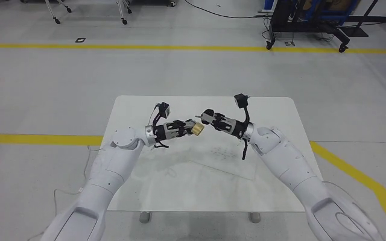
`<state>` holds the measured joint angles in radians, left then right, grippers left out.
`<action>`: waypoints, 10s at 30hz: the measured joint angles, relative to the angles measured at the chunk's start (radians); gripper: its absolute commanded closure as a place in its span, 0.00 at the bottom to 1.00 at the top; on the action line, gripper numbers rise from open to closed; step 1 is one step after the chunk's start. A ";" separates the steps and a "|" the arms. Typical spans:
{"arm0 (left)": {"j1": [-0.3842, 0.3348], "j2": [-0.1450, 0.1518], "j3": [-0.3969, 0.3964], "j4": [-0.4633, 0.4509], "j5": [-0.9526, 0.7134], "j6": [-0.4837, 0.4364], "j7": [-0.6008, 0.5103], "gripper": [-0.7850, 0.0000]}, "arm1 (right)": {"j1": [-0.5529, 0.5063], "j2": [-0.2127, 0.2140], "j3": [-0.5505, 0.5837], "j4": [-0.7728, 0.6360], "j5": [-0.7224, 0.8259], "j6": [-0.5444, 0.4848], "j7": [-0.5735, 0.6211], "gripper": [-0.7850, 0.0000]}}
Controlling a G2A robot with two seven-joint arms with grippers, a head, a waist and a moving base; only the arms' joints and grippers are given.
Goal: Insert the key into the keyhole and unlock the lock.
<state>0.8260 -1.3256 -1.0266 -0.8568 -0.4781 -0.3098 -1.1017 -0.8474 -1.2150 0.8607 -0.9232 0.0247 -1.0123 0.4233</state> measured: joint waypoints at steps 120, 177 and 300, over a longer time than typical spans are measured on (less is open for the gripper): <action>0.068 -0.088 -0.046 -0.121 -0.152 0.249 0.498 1.00 | -0.354 -0.061 0.059 -0.650 -0.081 1.117 -0.600 1.00; 0.071 -0.093 -0.045 -0.159 0.035 0.277 0.542 1.00 | -0.401 -0.119 0.122 -0.676 -0.203 1.165 -0.545 0.00; 0.035 -0.150 -0.087 0.002 -0.292 0.223 0.225 1.00 | -0.400 -0.150 0.274 -0.415 0.665 0.727 0.154 1.00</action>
<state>0.8612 -1.4756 -1.1140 -0.8547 -0.7703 -0.0867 -0.8769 -1.2474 -1.3652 1.1343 -1.3385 0.6901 -0.2853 0.5774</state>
